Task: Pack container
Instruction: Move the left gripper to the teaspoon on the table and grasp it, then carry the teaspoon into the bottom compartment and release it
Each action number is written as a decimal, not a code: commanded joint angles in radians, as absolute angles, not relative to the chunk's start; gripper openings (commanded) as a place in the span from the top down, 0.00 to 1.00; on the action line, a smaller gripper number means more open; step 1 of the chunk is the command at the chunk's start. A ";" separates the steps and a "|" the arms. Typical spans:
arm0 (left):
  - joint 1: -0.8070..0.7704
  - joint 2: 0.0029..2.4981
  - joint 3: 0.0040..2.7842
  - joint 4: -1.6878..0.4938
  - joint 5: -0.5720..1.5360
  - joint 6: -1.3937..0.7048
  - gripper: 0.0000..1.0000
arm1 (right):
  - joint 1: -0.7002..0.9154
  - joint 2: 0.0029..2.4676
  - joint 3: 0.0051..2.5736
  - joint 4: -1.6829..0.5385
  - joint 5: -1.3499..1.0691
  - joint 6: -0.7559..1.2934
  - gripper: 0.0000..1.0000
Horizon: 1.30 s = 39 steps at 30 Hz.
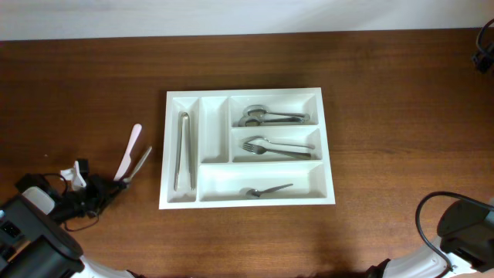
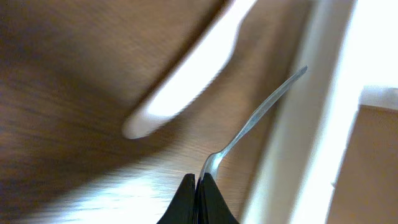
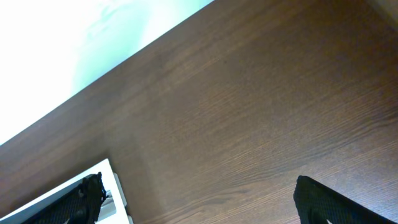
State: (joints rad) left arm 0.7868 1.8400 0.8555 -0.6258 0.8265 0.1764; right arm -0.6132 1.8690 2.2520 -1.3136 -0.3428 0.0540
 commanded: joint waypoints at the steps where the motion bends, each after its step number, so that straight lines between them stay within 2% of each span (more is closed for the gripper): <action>1: 0.788 1.737 0.933 -0.693 1.064 0.207 0.98 | -0.616 1.871 2.248 -1.314 -0.356 0.061 0.01; 4: 0.780 1.629 0.984 -0.780 1.158 0.236 0.98 | -0.616 1.871 2.248 -1.314 -0.356 0.061 0.01; 9: 0.701 1.433 1.031 -0.887 1.156 0.241 0.98 | -0.616 1.871 2.248 -1.314 -0.356 0.061 0.01; 16: 0.429 1.277 1.031 -1.026 1.070 0.240 0.98 | -0.616 1.871 2.248 -1.313 -0.356 0.061 0.01; 20: 0.220 1.279 1.029 -1.071 0.845 0.217 0.98 | -0.616 1.871 2.248 -1.313 -0.356 0.061 0.01; 25: 0.043 1.292 1.029 -1.011 0.768 0.159 0.98 | -0.616 1.871 2.248 -1.314 -0.356 0.061 0.01; 32: -0.127 1.346 1.028 -0.951 0.602 0.048 0.98 | -0.616 1.871 2.248 -1.314 -0.356 0.061 0.01; 39: -0.229 1.502 1.028 -0.846 0.594 0.019 0.98 | -0.616 1.871 2.248 -1.314 -0.356 0.061 0.01</action>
State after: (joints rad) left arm -0.1963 1.4307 1.0267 -0.8783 0.6231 0.0544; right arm -0.6132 1.8690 2.2520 -1.3136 -0.3428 0.0544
